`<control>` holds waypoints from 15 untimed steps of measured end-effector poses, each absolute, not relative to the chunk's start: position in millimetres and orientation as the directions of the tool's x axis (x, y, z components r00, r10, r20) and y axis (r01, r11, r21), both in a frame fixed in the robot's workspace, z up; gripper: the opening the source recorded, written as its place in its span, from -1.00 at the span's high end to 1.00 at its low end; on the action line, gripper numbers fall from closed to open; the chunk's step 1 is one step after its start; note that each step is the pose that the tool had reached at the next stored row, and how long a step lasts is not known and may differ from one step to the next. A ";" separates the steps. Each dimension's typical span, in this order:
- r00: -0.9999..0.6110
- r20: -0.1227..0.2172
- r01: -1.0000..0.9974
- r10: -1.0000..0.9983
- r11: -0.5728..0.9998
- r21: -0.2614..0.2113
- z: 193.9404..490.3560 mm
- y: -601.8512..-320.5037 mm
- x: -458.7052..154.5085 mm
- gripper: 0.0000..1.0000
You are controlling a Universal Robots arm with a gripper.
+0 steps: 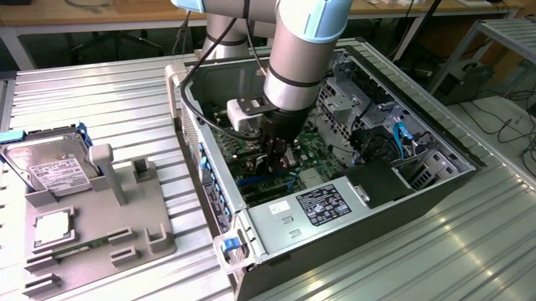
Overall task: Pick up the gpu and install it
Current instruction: 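Insert the gpu into the slot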
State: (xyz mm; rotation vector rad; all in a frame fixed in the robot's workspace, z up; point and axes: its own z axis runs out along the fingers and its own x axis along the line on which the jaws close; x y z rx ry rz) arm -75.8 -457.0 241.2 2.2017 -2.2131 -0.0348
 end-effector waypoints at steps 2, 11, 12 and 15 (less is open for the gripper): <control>-0.005 -0.002 -1.000 -1.000 0.005 0.030 239.9 -456.9 -75.9 0.44; -0.005 -0.001 -1.000 -1.000 0.005 0.030 234.9 -456.3 -76.7 0.44; -0.005 -0.001 -1.000 -1.000 0.005 0.030 234.2 -456.1 -76.7 0.44; -0.005 -0.001 -1.000 -1.000 0.005 0.030 233.9 -455.8 -76.7 0.44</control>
